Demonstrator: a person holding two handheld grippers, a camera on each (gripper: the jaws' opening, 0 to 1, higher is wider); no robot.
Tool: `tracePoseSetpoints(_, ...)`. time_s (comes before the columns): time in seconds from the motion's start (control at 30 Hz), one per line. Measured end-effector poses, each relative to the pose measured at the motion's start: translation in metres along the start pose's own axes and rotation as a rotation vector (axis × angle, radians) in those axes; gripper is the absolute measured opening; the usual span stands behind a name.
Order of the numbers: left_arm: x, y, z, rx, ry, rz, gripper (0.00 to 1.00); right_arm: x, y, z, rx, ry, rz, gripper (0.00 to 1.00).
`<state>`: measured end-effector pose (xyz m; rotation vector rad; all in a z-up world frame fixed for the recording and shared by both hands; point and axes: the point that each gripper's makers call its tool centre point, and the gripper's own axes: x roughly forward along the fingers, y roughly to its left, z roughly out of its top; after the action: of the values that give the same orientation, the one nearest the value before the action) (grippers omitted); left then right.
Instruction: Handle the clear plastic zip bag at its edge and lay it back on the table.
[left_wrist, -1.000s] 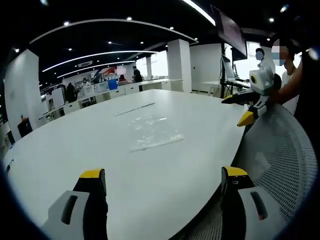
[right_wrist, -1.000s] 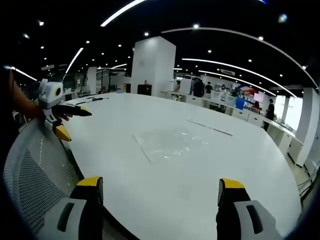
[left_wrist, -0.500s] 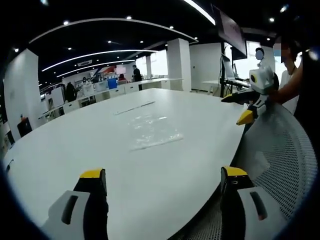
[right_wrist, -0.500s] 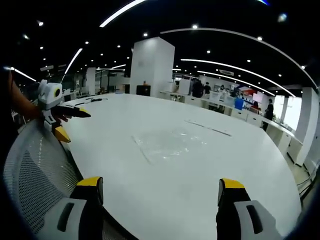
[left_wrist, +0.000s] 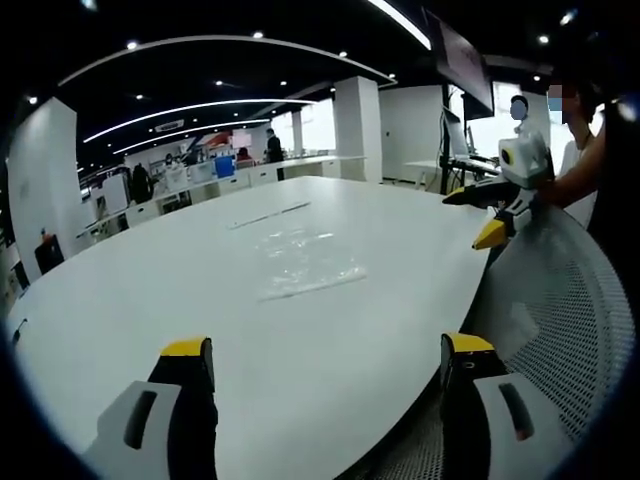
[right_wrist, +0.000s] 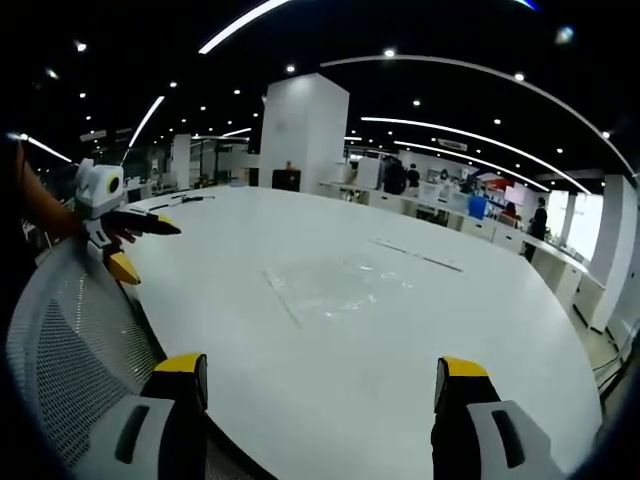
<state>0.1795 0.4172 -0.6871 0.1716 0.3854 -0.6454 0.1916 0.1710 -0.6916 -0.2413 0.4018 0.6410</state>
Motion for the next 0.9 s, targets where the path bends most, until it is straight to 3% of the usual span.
tracePoseSetpoints(0.9,0.0003,-0.002,0.001,0.009,0.004,-0.005,0.94,-0.0001,-0.0004,-0.001,0.002,0.005,0.0,0.94)
